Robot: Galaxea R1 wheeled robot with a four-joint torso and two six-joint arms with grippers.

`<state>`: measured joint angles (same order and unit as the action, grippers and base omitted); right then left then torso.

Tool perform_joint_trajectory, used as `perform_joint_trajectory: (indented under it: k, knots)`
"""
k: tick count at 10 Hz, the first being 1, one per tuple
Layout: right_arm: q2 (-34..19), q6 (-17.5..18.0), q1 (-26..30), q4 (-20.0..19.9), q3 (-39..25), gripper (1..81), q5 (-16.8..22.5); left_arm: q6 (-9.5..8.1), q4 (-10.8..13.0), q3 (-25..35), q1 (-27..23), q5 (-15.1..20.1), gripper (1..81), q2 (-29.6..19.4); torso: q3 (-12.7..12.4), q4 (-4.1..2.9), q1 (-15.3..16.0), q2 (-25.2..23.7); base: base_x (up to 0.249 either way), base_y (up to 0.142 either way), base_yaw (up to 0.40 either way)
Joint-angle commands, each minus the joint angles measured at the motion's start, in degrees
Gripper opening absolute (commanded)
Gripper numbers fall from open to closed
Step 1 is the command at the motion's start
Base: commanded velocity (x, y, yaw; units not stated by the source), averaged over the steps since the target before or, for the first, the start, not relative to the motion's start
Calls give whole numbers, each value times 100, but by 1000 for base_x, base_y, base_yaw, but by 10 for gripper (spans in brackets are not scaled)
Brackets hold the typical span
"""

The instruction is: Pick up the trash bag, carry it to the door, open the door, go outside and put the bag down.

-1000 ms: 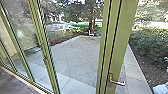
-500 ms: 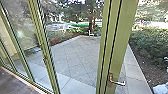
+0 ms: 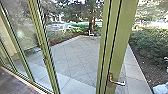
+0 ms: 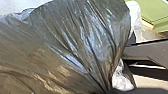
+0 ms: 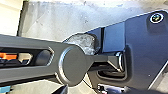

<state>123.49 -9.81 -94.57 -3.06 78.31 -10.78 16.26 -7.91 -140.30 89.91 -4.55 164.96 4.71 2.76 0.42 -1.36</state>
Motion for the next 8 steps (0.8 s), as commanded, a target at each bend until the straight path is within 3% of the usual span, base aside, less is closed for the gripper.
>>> perform_joint_trajectory:
  k: [1, 8]
  knots:
    - [-883, -21, 303, 69, -948, 811, 243, 17, 9, 55, -162, 358, 10, -16, 0, 0, 0, 0, 0, 0, 0]
    - [-2255, -21, 1093, -115, -2242, 811, 339, 9, -9, -199, -178, 358, 10, 116, 0, 0, 0, 0, 0, 0, 0]
